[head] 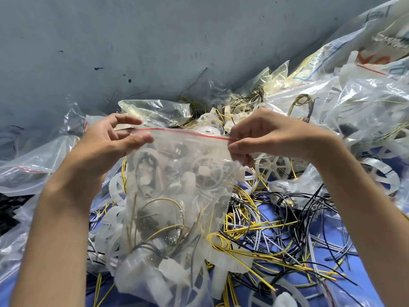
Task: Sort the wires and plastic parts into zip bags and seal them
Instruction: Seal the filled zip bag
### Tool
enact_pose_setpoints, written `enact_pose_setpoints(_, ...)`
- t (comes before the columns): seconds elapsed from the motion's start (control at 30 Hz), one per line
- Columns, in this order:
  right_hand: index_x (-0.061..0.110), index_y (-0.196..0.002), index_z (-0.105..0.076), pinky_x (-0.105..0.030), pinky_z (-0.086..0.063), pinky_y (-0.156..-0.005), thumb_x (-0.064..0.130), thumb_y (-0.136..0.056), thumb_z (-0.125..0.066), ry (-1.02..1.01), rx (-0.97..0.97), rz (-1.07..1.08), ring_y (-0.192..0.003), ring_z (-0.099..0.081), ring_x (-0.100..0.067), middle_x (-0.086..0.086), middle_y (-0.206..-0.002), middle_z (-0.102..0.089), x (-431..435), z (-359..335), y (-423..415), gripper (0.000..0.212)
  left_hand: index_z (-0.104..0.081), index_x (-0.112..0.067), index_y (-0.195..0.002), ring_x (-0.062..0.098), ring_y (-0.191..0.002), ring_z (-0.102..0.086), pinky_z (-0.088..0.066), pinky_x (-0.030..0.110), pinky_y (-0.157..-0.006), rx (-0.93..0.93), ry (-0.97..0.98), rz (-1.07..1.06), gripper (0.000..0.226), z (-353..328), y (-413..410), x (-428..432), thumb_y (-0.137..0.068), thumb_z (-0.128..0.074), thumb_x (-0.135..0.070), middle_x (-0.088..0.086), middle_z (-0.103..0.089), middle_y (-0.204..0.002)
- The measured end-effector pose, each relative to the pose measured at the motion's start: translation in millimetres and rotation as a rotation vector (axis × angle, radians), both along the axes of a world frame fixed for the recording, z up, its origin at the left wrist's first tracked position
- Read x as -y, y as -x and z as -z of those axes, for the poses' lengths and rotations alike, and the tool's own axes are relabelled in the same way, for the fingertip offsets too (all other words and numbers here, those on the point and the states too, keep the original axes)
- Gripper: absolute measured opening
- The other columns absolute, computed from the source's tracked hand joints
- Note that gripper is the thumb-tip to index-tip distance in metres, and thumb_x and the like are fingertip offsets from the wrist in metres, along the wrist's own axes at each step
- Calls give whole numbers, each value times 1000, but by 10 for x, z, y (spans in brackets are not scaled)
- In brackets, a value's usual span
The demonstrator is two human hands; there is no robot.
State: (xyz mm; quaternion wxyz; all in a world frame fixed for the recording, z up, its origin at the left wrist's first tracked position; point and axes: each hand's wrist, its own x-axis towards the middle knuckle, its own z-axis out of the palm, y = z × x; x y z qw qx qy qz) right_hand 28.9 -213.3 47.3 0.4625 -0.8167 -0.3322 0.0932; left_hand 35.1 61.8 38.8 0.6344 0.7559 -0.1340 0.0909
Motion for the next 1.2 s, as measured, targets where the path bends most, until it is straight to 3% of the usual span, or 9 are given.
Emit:
enact_pose_setpoints(0.17, 3, -67, -60, -20, -46, -52, 1, -84, -59, 0, 46, 12, -53, -56, -8, 2, -57, -59, -47, -8, 20, 17, -53, -21, -91, -2, -57, -61, -44, 7, -56, 8, 16, 2, 35, -22, -10, -1, -59, -65, -12, -8, -69, -61)
enact_pose_setpoints(0.23, 6, -67, -60, -20, -46, -53, 8, -82, -57, -36, 23, -11, -53, -55, -9, 3, -57, -59, -64, -16, 33, 16, -53, -21, -91, -2, -57, -61, -45, 8, -56, 1, 28, 12, 35, -35, -7, -3, -59, -66, -12, -8, -68, -61)
enact_pose_setpoints(0.33, 7, -70, -62, -20, -46, -57, 11, -88, -59, -29, 1, -25, -57, -57, -11, 1, -60, -60, -81, -34, 62, 19, -55, -22, -94, 2, -64, -62, -50, 15, -71, -33, 7, 33, 51, -22, -6, 8, -50, -78, -11, -6, -70, -64)
enact_pose_setpoints(0.4, 5, -70, -62, -18, -45, -56, 4, -91, -57, -12, 15, 0, -56, -56, -10, -2, -59, -60, -78, -31, 60, 21, -57, -22, -94, 9, -74, -60, -45, 26, -85, -60, -16, 37, 49, -14, -5, 25, -51, -79, -16, -3, -71, -66)
enact_pose_setpoints(0.5, 1, -67, -61, -18, -44, -50, -3, -88, -56, 43, 94, 62, -53, -54, -11, -9, -57, -58, -91, -33, 60, 21, -59, -23, -93, 9, -73, -62, -43, 31, -91, -53, -33, 18, 47, -6, 4, 34, -52, -80, -23, -3, -71, -67)
enact_pose_setpoints(0.63, 7, -65, -61, -15, -41, -49, -2, -87, -57, 53, 122, 64, -50, -52, -8, -2, -54, -57, -123, -54, 84, 25, -57, -23, -91, 3, -63, -64, -48, 16, -73, -40, -25, 17, 38, -13, 6, 46, -57, -72, -17, -4, -71, -66)
enact_pose_setpoints(0.8, 6, -74, -67, -15, -43, -56, 8, -90, -59, 90, 143, 45, -55, -58, -7, 1, -61, -64, -164, -42, 98, 18, -60, -21, -97, 3, -66, -64, -51, 17, -76, -54, -41, 57, 40, -20, 35, 95, -60, -72, -20, -1, -72, -67)
enact_pose_setpoints(0.97, 11, -66, -65, -17, -40, -47, 2, -84, -61, 133, 242, 68, -49, -54, -4, 0, -54, -61, -191, -48, 94, 21, -60, -23, -92, 5, -66, -65, -49, 21, -70, -16, -85, 4, 50, -11, 57, 181, -48, -82, -21, -1, -73, -69)
enact_pose_setpoints(1.2, 4, -75, -68, -15, -43, -53, 7, -87, -62, 87, 195, 64, -54, -57, -5, -1, -60, -65, -200, -44, 105, 14, -59, -24, -87, 4, -67, -66, -49, 11, -65, 79, -114, 34, 53, -51, 91, 148, -45, -88, -11, -4, -73, -72)
